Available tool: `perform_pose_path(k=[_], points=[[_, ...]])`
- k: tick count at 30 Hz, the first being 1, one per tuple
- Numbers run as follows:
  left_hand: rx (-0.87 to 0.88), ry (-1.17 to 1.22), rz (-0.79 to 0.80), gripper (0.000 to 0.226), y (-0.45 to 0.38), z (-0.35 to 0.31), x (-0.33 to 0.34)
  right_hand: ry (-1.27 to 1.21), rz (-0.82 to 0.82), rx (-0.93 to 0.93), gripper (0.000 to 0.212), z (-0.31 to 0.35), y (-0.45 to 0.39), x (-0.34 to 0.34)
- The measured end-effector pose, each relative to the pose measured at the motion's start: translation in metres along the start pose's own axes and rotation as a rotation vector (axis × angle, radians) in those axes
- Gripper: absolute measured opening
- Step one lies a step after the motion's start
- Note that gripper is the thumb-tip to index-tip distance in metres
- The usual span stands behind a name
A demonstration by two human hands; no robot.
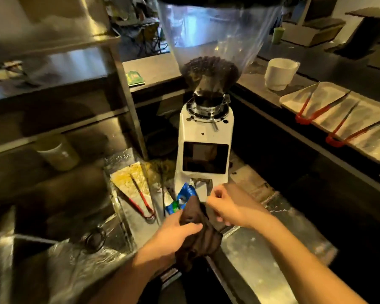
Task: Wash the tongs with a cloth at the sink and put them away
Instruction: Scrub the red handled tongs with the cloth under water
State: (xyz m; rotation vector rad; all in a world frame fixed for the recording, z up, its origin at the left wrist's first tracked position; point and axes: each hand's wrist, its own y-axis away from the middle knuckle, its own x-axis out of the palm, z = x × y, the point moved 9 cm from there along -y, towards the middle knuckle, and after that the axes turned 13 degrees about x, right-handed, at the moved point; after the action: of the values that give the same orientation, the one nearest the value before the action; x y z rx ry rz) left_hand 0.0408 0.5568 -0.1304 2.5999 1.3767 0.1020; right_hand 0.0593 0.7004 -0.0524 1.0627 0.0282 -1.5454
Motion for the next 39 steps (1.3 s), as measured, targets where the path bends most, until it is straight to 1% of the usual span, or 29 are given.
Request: perform_pose_path(k=[1, 3, 7, 9, 11, 13, 14, 16, 18, 20, 21, 23, 24, 25, 28, 30, 31, 32, 34, 35, 37, 39], points=[[-0.003, 0.025, -0.041, 0.011, 0.004, 0.008, -0.014, -0.011, 0.013, -0.021, 0.022, 0.007, -0.004, 0.014], [-0.049, 0.035, -0.129, 0.018, 0.010, 0.027, -0.045, -0.002, 0.033, -0.067, 0.022, 0.024, -0.015, 0.042], [-0.131, 0.076, -0.355, 0.015, 0.022, 0.055, -0.109, 0.048, 0.057, -0.099, 0.022, 0.050, -0.048, 0.097], [-0.177, 0.124, -0.515, 0.013, 0.031, 0.072, -0.144, 0.134, 0.028, -0.120, 0.021, 0.062, -0.071, 0.125], [-0.214, 0.174, -0.647, 0.011, 0.040, 0.086, -0.173, 0.251, 0.013, -0.119, 0.016, 0.071, -0.094, 0.154], [-0.236, 0.198, -0.733, 0.012, 0.047, 0.096, -0.195, 0.377, 0.002, -0.093, 0.028, 0.075, -0.119, 0.181], [-0.257, 0.214, -0.771, 0.018, 0.051, 0.101, -0.207, 0.428, -0.006, -0.103, 0.033, 0.080, -0.131, 0.196], [-0.277, 0.265, -0.817, 0.025, 0.057, 0.109, -0.221, 0.520, -0.053, -0.141, 0.036, 0.087, -0.148, 0.217], [-0.285, 0.292, -0.820, 0.020, 0.061, 0.115, -0.230, 0.595, -0.125, -0.190, 0.035, 0.092, -0.162, 0.233], [-0.310, 0.308, -0.839, 0.010, 0.067, 0.122, -0.240, 0.601, -0.178, -0.204, 0.033, 0.097, -0.174, 0.248], [-0.315, 0.322, -0.851, 0.009, 0.070, 0.124, -0.244, 0.547, -0.194, -0.173, 0.034, 0.098, -0.178, 0.250], [-0.315, 0.320, -0.868, 0.010, 0.078, 0.128, -0.255, 0.289, -0.203, -0.040, 0.032, 0.098, -0.188, 0.251], [-0.314, 0.309, -0.867, 0.008, 0.082, 0.129, -0.263, 0.201, -0.223, 0.000, 0.031, 0.101, -0.191, 0.251], [-0.309, 0.302, -0.862, 0.008, 0.085, 0.129, -0.265, 0.175, -0.246, 0.024, 0.031, 0.100, -0.194, 0.248], [-0.284, 0.340, -0.882, 0.014, 0.098, 0.130, -0.281, 0.297, -0.230, 0.009, 0.036, 0.111, -0.193, 0.252], [-0.271, 0.390, -0.921, 0.017, 0.112, 0.130, -0.295, 0.465, -0.279, -0.070, 0.031, 0.130, -0.178, 0.251], [-0.261, 0.415, -0.934, 0.016, 0.118, 0.128, -0.303, 0.496, -0.303, -0.126, 0.028, 0.143, -0.169, 0.250], [-0.259, 0.414, -0.942, 0.014, 0.124, 0.126, -0.312, 0.466, -0.290, -0.173, 0.029, 0.156, -0.160, 0.250], [-0.256, 0.360, -0.964, 0.009, 0.138, 0.122, -0.337, 0.260, -0.198, -0.238, 0.028, 0.182, -0.139, 0.253], [-0.263, 0.339, -0.974, 0.008, 0.144, 0.120, -0.349, 0.149, -0.126, -0.239, 0.025, 0.191, -0.130, 0.257], [-0.274, 0.294, -0.968, 0.008, 0.156, 0.114, -0.373, -0.060, 0.087, -0.161, 0.015, 0.204, -0.111, 0.276], [-0.251, 0.276, -0.975, 0.010, 0.169, 0.110, -0.399, -0.251, 0.321, -0.066, 0.013, 0.214, -0.086, 0.309]])
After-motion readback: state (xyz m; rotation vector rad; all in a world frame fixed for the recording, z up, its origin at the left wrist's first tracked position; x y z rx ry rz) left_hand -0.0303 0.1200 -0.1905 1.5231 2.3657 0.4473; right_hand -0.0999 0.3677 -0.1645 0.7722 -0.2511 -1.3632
